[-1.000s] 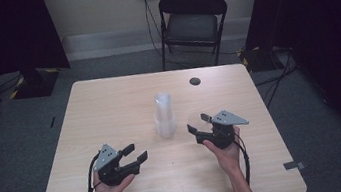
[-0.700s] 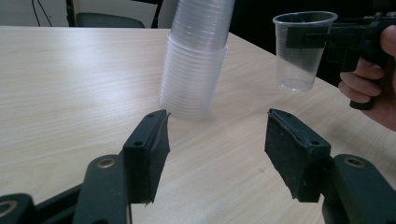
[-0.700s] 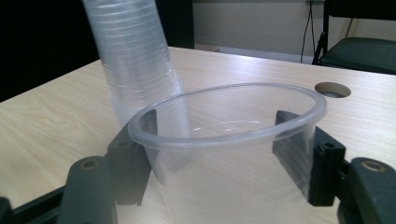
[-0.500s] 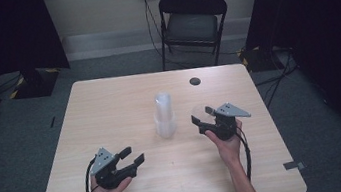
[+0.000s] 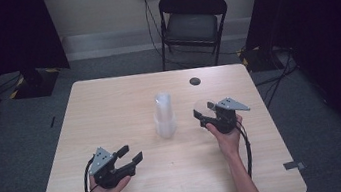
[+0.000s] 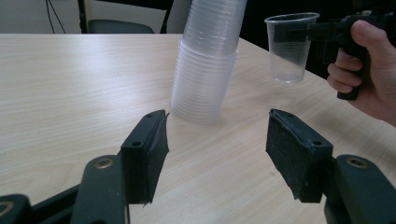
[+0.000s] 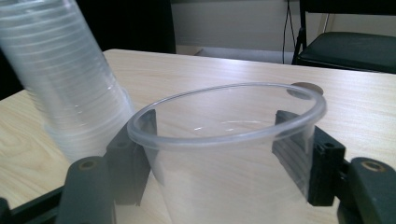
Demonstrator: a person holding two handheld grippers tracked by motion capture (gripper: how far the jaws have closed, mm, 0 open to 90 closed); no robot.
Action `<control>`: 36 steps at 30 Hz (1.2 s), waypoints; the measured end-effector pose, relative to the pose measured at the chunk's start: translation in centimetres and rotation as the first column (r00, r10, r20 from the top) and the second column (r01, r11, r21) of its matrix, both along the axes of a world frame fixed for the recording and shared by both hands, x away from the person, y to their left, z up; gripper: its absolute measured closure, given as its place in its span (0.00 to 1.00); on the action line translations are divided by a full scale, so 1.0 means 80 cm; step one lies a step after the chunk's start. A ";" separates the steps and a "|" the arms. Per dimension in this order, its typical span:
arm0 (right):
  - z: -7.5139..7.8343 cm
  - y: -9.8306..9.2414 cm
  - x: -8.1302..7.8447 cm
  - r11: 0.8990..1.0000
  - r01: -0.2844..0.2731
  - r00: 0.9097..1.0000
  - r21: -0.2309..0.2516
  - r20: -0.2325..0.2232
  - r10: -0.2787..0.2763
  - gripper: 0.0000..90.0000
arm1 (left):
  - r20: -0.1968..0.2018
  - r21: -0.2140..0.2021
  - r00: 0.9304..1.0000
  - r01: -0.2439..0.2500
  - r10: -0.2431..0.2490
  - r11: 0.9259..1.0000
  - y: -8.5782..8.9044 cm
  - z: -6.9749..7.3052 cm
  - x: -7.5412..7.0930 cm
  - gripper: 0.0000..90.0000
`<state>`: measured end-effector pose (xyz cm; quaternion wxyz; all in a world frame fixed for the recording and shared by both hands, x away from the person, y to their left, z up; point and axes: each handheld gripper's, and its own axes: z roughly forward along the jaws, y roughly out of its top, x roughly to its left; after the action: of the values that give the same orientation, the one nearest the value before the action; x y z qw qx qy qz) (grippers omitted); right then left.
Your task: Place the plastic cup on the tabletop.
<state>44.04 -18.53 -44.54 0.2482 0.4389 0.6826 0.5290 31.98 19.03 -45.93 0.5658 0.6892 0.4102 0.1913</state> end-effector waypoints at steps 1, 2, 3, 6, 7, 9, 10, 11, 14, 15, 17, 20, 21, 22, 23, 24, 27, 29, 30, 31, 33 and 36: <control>-0.001 0.000 0.002 1.000 0.002 1.000 0.000 0.000 -0.002 0.34 | 0.001 -0.002 1.000 -0.004 0.004 1.000 0.000 0.000 0.000 0.43; -0.002 -0.002 0.005 1.000 0.002 1.000 0.010 0.001 -0.002 0.34 | 0.001 -0.001 1.000 -0.007 0.007 1.000 0.000 0.000 0.000 0.43; -0.002 -0.002 0.007 1.000 0.004 1.000 0.010 -0.002 -0.004 0.34 | 0.003 -0.001 1.000 -0.011 0.011 1.000 0.001 0.001 0.000 0.43; -0.005 -0.005 0.015 1.000 0.011 1.000 0.015 -0.014 -0.011 0.34 | 0.008 0.007 1.000 -0.017 0.017 1.000 0.003 0.001 -0.001 0.42; -0.006 -0.005 0.017 1.000 0.015 1.000 0.017 -0.012 -0.014 0.34 | 0.011 0.008 1.000 -0.019 0.019 1.000 0.003 0.001 -0.002 0.42; -0.008 -0.005 0.020 1.000 0.018 1.000 0.017 -0.015 -0.018 0.34 | 0.016 0.011 1.000 -0.020 0.019 1.000 0.004 0.001 -0.003 0.41; -0.010 -0.005 0.021 1.000 0.022 1.000 0.016 -0.017 -0.022 0.34 | 0.018 0.010 1.000 -0.021 0.021 1.000 0.004 0.002 -0.003 0.41; -0.011 -0.005 0.022 1.000 0.024 1.000 0.016 -0.016 -0.024 0.34 | 0.020 0.010 1.000 -0.022 0.022 1.000 0.004 0.002 -0.004 0.41; -0.016 -0.006 0.027 0.999 0.025 0.999 0.020 -0.029 -0.024 0.34 | 0.035 0.015 0.999 -0.023 0.022 1.000 0.005 0.002 -0.005 0.39; -0.018 -0.006 0.028 0.999 0.024 0.999 0.026 -0.030 -0.023 0.34 | 0.038 0.020 0.999 -0.026 0.025 0.999 0.006 0.002 -0.006 0.38; -0.021 -0.005 0.030 0.999 0.029 0.999 0.022 -0.035 -0.028 0.34 | 0.036 0.013 0.999 -0.025 0.025 1.000 0.007 0.001 -0.006 0.38; -0.026 -0.004 0.033 0.999 0.033 0.999 0.014 -0.041 -0.033 0.34 | 0.034 0.007 0.999 -0.031 0.030 1.000 0.009 0.000 -0.007 0.37; -0.028 -0.004 0.034 0.999 0.033 0.999 0.010 -0.041 -0.033 0.34 | 0.034 0.007 0.999 -0.031 0.030 1.000 0.009 0.000 -0.007 0.37; -0.030 -0.003 0.034 0.999 0.033 0.999 0.009 -0.041 -0.033 0.34 | 0.039 0.005 0.999 -0.029 0.029 1.000 0.010 0.000 -0.008 0.37; -0.031 -0.003 0.034 0.999 0.036 0.999 0.006 -0.039 -0.036 0.34 | 0.040 0.001 0.999 -0.030 0.030 1.000 0.010 0.000 -0.009 0.37; -0.033 -0.004 0.035 0.999 0.038 0.998 0.008 -0.040 -0.038 0.33 | 0.042 0.002 0.999 -0.029 0.029 1.000 0.010 0.000 -0.009 0.37; -0.037 -0.003 0.034 0.999 0.038 0.998 0.005 -0.042 -0.037 0.33 | 0.041 0.001 0.999 -0.030 0.030 1.000 0.011 -0.001 -0.010 0.37; -0.040 -0.003 0.033 0.999 0.039 0.998 -0.009 -0.044 -0.039 0.33 | 0.039 0.003 0.999 -0.030 0.030 1.000 0.011 -0.001 -0.010 0.37; -0.043 -0.004 0.031 0.999 0.039 0.999 0.000 -0.037 -0.039 0.33 | 0.042 -0.001 0.999 -0.030 0.030 1.000 0.011 -0.002 -0.010 0.37; -0.043 -0.005 0.030 0.999 0.039 0.999 0.005 -0.038 -0.038 0.33 | 0.040 -0.001 0.999 -0.030 0.030 1.000 0.010 -0.002 -0.010 0.37; -0.043 -0.007 0.028 0.999 0.035 0.999 0.003 -0.040 -0.035 0.32 | 0.041 0.000 0.999 -0.028 0.028 1.000 0.010 -0.002 -0.010 0.37; -0.042 -0.008 0.025 0.999 0.035 0.998 -0.006 -0.043 -0.035 0.32 | 0.044 -0.003 0.999 -0.027 0.027 1.000 0.009 -0.002 -0.010 0.37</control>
<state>46.05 -19.17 -47.90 0.2437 0.4615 0.6813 0.5133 31.15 19.78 -46.05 0.5730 0.6783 0.4073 0.2135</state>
